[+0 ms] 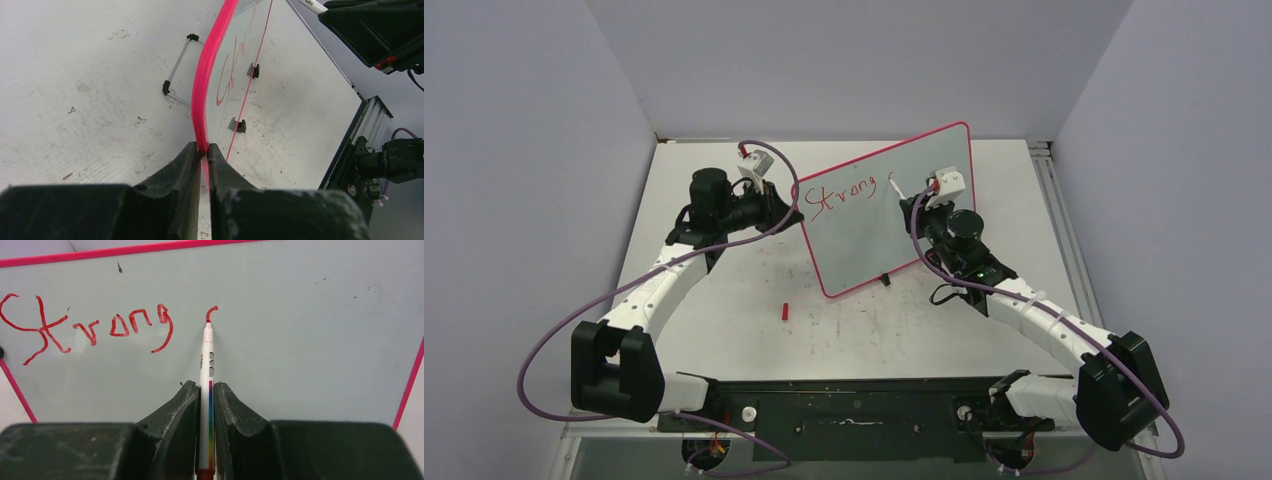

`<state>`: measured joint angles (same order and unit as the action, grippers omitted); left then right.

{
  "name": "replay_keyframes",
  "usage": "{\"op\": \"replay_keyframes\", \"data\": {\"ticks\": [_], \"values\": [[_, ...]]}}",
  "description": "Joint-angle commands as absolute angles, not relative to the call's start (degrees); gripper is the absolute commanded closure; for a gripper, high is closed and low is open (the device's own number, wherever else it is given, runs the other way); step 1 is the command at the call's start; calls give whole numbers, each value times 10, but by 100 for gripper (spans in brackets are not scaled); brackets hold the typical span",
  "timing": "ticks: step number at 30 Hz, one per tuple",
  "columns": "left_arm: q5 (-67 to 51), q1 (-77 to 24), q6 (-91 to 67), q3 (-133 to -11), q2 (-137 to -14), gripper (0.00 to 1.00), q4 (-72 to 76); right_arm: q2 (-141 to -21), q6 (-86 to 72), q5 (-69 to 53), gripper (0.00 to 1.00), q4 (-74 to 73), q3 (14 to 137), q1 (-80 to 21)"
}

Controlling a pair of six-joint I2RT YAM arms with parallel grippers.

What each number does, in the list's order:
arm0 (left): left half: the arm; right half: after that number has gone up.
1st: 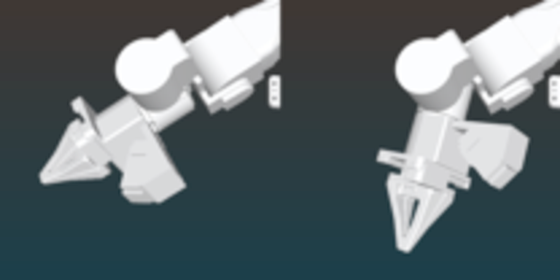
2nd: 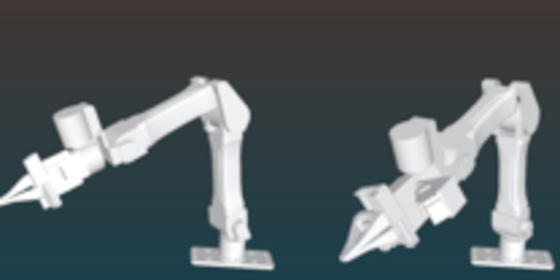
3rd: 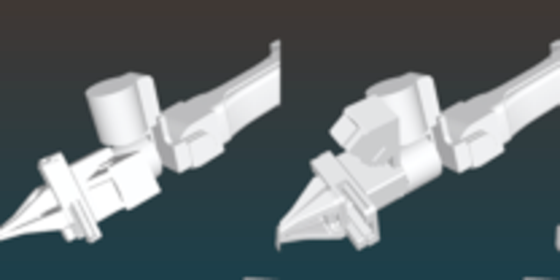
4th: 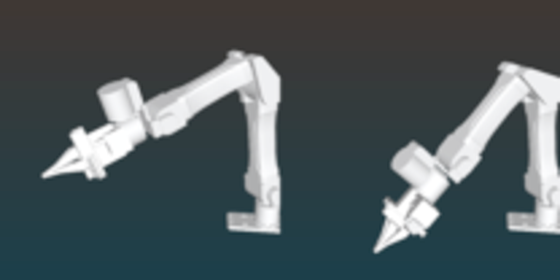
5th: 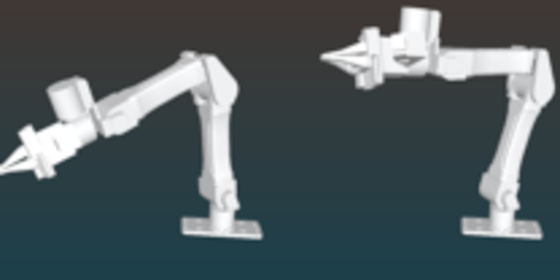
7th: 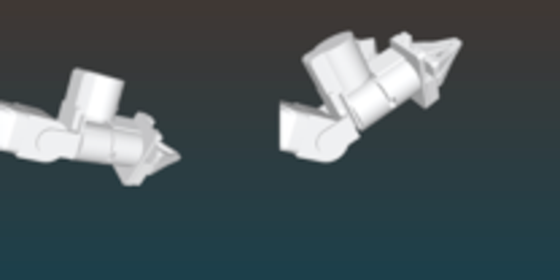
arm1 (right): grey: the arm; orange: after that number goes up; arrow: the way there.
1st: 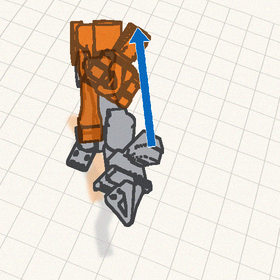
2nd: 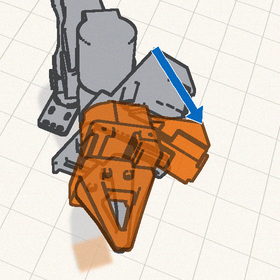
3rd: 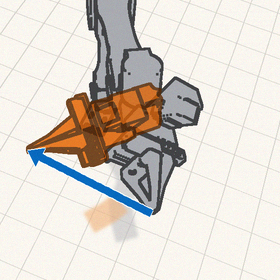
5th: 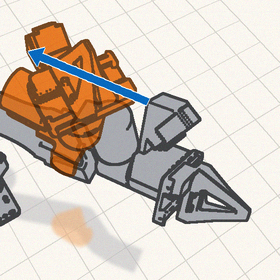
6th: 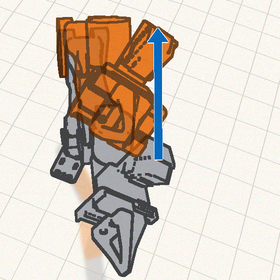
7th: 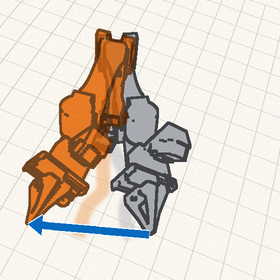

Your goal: Write a sentence on the whiteboard

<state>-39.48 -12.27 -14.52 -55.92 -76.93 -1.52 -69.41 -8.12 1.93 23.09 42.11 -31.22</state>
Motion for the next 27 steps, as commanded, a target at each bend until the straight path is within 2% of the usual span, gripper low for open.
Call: {"op": "replay_keyframes", "data": {"ticks": [1, 10, 27], "values": [[-409, -124, -141, -572, -752, 100, -19, -671, -78, 34, 95, 233, 413, -317], [-410, -124, -142, -571, -752, 100, -18, -675, -82, 65, 95, 239, 418, -317], [-413, -123, -143, -571, -754, 100, -16, -703, -78, 52, 95, 276, 450, -317]]}}
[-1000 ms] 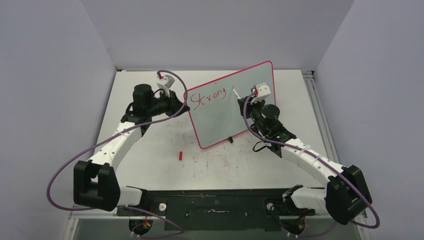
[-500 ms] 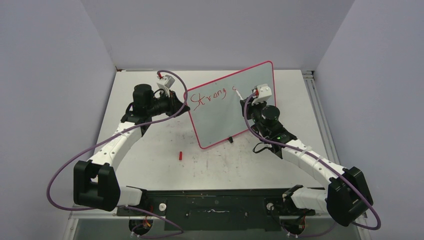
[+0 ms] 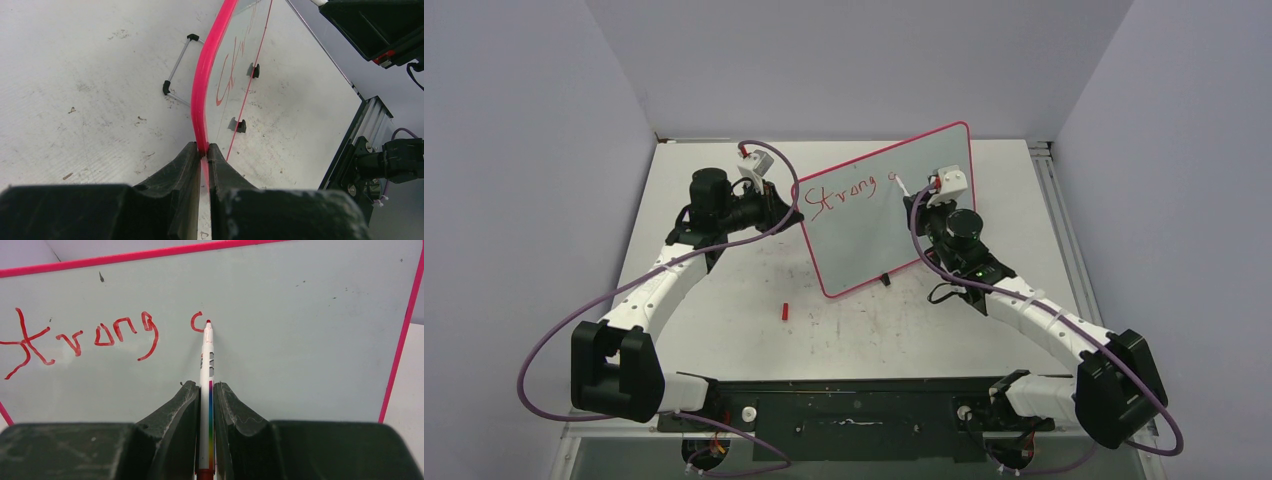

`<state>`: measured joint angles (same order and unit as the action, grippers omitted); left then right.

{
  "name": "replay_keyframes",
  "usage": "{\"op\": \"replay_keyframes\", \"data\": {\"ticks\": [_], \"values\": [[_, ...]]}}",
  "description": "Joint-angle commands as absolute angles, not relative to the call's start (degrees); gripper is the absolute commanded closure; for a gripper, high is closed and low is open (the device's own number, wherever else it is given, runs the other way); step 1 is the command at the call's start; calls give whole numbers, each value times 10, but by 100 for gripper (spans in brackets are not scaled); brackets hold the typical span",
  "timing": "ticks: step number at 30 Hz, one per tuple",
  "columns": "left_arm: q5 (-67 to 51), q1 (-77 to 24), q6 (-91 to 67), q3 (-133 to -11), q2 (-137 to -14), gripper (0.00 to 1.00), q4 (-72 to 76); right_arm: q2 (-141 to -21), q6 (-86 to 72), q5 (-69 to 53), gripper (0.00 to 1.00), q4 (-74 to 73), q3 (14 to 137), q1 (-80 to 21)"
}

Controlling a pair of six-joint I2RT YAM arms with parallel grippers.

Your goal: Write a sentence on the whiteboard

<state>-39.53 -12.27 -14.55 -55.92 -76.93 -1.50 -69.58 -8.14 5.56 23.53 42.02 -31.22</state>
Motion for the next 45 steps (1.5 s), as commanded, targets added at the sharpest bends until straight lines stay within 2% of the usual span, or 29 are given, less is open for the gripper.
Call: {"op": "replay_keyframes", "data": {"ticks": [1, 31, 45], "values": [[-413, -123, -143, -571, -754, 100, -15, -704, -78, 52, 95, 277, 451, -317], [-414, -123, -144, -571, -752, 100, -15, -685, -91, 68, 95, 261, 399, -317], [-414, -125, -146, -569, -752, 100, -13, -690, -84, 105, 95, 266, 426, -316]]}}
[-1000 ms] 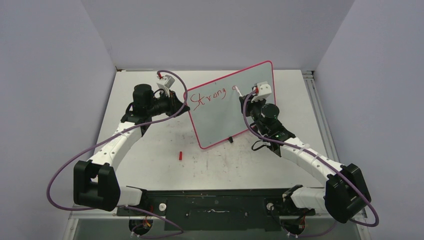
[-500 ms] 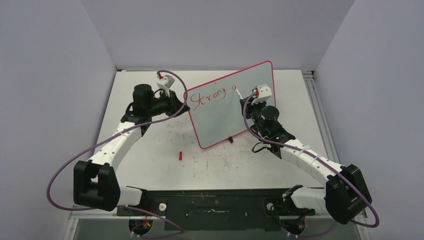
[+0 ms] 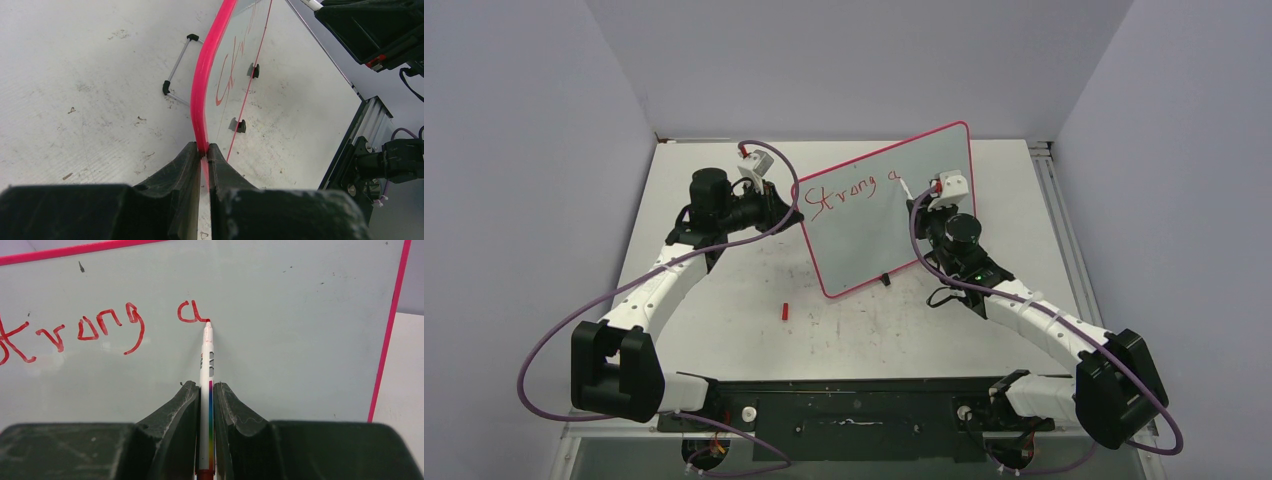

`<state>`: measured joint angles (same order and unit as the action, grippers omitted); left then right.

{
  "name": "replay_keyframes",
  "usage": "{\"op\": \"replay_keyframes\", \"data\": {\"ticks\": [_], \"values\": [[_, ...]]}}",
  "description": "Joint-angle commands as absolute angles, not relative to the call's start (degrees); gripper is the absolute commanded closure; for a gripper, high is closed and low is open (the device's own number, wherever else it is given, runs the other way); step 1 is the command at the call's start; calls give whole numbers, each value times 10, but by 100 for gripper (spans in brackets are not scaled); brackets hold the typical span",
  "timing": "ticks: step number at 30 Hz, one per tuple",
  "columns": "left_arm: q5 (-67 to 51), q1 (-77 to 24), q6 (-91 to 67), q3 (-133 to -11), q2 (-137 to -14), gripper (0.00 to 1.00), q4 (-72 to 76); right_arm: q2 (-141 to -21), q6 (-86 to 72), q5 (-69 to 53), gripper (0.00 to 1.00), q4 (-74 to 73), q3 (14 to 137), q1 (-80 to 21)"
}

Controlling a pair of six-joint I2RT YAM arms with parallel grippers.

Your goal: Write a sentence on the whiteboard

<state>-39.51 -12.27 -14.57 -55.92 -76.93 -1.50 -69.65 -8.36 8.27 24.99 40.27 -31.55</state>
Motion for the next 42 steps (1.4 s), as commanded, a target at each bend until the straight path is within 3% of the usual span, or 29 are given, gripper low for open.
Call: {"op": "replay_keyframes", "data": {"ticks": [1, 11, 42], "values": [[-413, -125, -146, -569, -752, 100, -13, -688, -82, 106, 95, 267, 429, -316], [-410, -125, -148, -569, -752, 100, -13, -642, -86, 94, 95, 251, 438, -316], [-408, -125, -146, -569, -751, 100, -13, -691, -90, 66, 95, 264, 447, -312]]}}
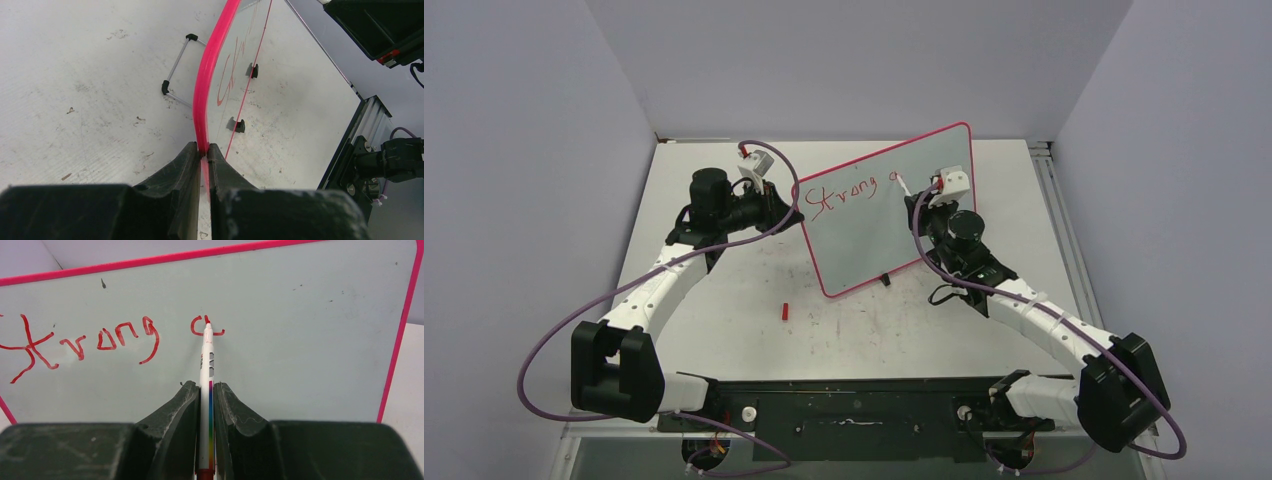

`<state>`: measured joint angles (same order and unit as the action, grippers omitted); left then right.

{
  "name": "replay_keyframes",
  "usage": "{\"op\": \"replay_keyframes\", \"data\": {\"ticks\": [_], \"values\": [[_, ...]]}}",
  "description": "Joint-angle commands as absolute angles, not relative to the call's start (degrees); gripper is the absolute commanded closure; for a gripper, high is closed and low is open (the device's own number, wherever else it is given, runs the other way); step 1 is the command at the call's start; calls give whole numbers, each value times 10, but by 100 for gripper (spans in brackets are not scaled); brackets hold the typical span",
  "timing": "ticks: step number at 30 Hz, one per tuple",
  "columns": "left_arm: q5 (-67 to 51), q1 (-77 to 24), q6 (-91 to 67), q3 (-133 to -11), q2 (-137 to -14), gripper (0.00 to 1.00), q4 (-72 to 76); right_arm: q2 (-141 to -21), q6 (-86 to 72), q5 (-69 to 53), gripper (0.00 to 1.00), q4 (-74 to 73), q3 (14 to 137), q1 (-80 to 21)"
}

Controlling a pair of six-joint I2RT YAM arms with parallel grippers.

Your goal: Write a sentence on the whiteboard

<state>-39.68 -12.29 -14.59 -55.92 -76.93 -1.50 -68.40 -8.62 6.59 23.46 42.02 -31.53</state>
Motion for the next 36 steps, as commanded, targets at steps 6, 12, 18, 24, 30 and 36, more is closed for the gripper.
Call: {"op": "replay_keyframes", "data": {"ticks": [6, 12, 18, 24, 30, 36], "values": [[-408, -125, -145, -569, -750, 100, -14, -697, -91, 69, 95, 267, 449, -311], [-409, -125, -144, -568, -750, 100, -14, -702, -91, 86, 95, 268, 449, -309], [-409, -124, -143, -568, -749, 100, -15, -707, -91, 95, 95, 273, 448, -304], [-408, -125, -144, -567, -749, 100, -15, -709, -91, 94, 95, 276, 449, -301], [-407, -124, -145, -568, -748, 100, -15, -676, -90, 94, 95, 264, 447, -304], [-406, -124, -145, -567, -748, 100, -15, -658, -84, 95, 95, 260, 452, -313]]}}
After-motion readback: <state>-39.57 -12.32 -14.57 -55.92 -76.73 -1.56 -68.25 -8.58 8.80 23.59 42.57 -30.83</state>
